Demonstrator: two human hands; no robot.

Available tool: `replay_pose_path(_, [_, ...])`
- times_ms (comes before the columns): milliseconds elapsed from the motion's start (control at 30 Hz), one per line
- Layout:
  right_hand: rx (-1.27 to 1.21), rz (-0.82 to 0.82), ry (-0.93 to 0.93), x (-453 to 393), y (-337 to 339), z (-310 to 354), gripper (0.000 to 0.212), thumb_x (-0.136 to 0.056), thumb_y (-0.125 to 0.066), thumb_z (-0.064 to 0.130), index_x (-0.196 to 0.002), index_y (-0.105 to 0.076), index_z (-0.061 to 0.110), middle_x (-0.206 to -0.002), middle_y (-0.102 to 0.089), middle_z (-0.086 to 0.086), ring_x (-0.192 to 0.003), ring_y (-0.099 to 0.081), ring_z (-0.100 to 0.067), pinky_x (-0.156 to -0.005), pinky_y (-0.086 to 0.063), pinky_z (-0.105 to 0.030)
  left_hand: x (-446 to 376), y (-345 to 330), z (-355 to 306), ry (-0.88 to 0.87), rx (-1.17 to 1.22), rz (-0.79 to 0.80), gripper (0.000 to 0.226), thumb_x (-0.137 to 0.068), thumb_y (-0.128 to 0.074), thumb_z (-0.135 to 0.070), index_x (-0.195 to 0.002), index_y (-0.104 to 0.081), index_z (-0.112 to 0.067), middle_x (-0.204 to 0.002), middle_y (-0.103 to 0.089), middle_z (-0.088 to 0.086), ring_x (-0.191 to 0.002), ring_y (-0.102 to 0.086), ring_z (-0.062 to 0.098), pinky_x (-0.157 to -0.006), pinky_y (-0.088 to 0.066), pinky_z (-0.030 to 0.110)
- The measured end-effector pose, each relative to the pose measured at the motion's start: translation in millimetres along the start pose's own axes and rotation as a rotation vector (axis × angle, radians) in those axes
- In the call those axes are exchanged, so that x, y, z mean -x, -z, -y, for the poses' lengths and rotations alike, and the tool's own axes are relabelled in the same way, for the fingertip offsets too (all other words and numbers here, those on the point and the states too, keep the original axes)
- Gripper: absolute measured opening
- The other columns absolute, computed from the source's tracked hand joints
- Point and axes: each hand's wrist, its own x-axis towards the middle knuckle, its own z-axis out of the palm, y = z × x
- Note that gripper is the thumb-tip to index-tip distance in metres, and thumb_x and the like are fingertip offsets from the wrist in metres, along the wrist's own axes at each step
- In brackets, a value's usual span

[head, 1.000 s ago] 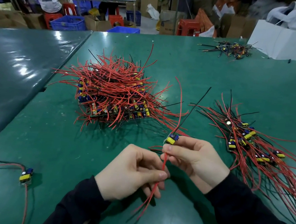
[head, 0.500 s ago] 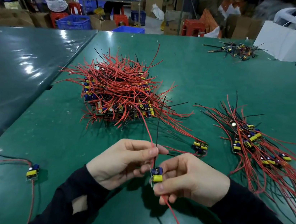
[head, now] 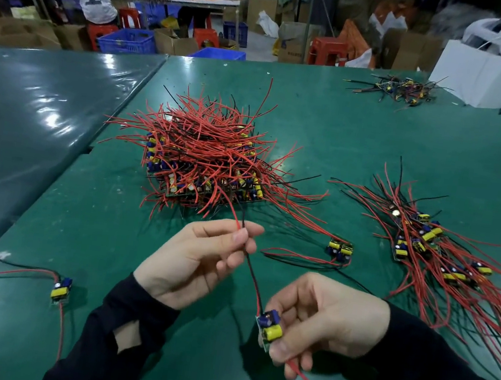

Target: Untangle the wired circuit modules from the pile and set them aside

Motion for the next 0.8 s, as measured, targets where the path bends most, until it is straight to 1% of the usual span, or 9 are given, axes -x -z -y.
replay_pose_path(100, [-0.011,0.053,-0.017,1.6,-0.1,0.9,0.03,-0.074,-0.059,-0.012,-0.068,-0.068,0.016,-0.064,-0.069,0.002,-0.053,-0.066,-0.008,-0.046,-0.048,-0.011,1.3,2.5,-2.1,0.014,0.098,0.037,0.049,-0.04,-0.096,-0.031,-0.08,-0.077,-0.009,-0.061,-0.061,0.0,-0.042,-0.05,0.002,-0.037,-0.04,0.007])
replay_pose_path(167, [-0.008,0.081,-0.029,2.1,-0.9,0.8,0.029,-0.075,-0.058,-0.013,-0.07,-0.067,0.014,-0.065,-0.069,0.002,-0.053,-0.067,-0.008,-0.047,-0.048,-0.011,1.5,1.0,-3.5,-0.002,0.136,0.028,0.041,-0.05,-0.092,-0.031,-0.082,-0.077,-0.009,-0.06,-0.059,0.0,-0.041,-0.049,0.002,-0.035,-0.039,0.007])
replay_pose_path(267, [-0.002,0.068,-0.023,1.5,-0.3,1.0,0.028,-0.074,-0.059,-0.013,-0.069,-0.067,0.014,-0.064,-0.069,0.002,-0.053,-0.067,-0.008,-0.046,-0.048,-0.012,-0.8,-2.5,-3.8,-0.078,0.081,-0.094,0.019,-0.071,-0.067,-0.027,-0.074,-0.077,-0.012,-0.056,-0.057,-0.001,-0.037,-0.046,0.001,-0.033,-0.036,0.007])
replay_pose_path(333, [0.006,0.014,-0.011,1.2,1.7,1.2,0.027,-0.073,-0.06,-0.012,-0.068,-0.066,0.014,-0.063,-0.069,0.0,-0.052,-0.067,-0.009,-0.046,-0.048,-0.013,-2.0,-3.9,-3.8,-0.107,0.085,-0.188,0.02,-0.073,-0.059,-0.02,-0.065,-0.074,-0.011,-0.054,-0.056,0.0,-0.036,-0.046,0.001,-0.033,-0.035,0.007])
replay_pose_path(433, [0.051,-0.049,-0.002,1.4,4.9,-0.3,0.027,-0.076,-0.061,-0.017,-0.071,-0.064,0.009,-0.062,-0.068,-0.002,-0.053,-0.067,-0.011,-0.047,-0.049,-0.014,-2.0,-6.8,-5.1,-0.047,0.18,-0.241,0.021,-0.073,-0.057,-0.019,-0.06,-0.07,-0.009,-0.055,-0.057,0.002,-0.037,-0.048,0.004,-0.034,-0.038,0.009])
replay_pose_path(533, [0.12,-0.065,-0.032,-0.5,3.3,-3.2,0.027,-0.079,-0.06,-0.018,-0.072,-0.062,0.008,-0.063,-0.067,-0.003,-0.054,-0.067,-0.011,-0.049,-0.05,-0.014,-0.6,-10.9,-5.6,-0.005,0.198,-0.229,0.022,-0.076,-0.057,-0.024,-0.06,-0.066,-0.012,-0.055,-0.052,0.0,-0.037,-0.046,0.004,-0.032,-0.035,0.009])
replay_pose_path(633, [0.15,-0.076,-0.049,0.3,2.5,-3.3,0.024,-0.079,-0.061,-0.017,-0.074,-0.061,0.006,-0.064,-0.068,-0.002,-0.054,-0.067,-0.01,-0.049,-0.05,-0.014,2.4,-13.3,-5.6,-0.01,0.229,-0.168,0.024,-0.083,-0.049,-0.026,-0.063,-0.045,-0.015,-0.055,-0.038,-0.003,-0.036,-0.034,0.004,-0.029,-0.025,0.01])
replay_pose_path(700, [0.157,-0.097,-0.039,6.4,3.6,-0.7,0.023,-0.079,-0.062,-0.016,-0.074,-0.062,0.006,-0.063,-0.068,-0.001,-0.054,-0.067,-0.011,-0.05,-0.051,-0.015,3.2,-14.1,-6.4,-0.017,0.222,-0.126,0.026,-0.086,-0.045,-0.03,-0.065,-0.036,-0.018,-0.055,-0.034,-0.004,-0.039,-0.033,0.005,-0.033,-0.026,0.012])
replay_pose_path(800, [0.159,-0.137,-0.035,20.3,5.6,3.6,0.022,-0.078,-0.064,-0.015,-0.073,-0.065,0.007,-0.063,-0.068,-0.003,-0.055,-0.067,-0.013,-0.051,-0.051,-0.015,1.9,-17.3,-5.3,-0.064,0.138,-0.118,0.03,-0.089,-0.041,-0.037,-0.065,-0.035,-0.019,-0.056,-0.036,-0.004,-0.043,-0.039,0.009,-0.036,-0.031,0.014])
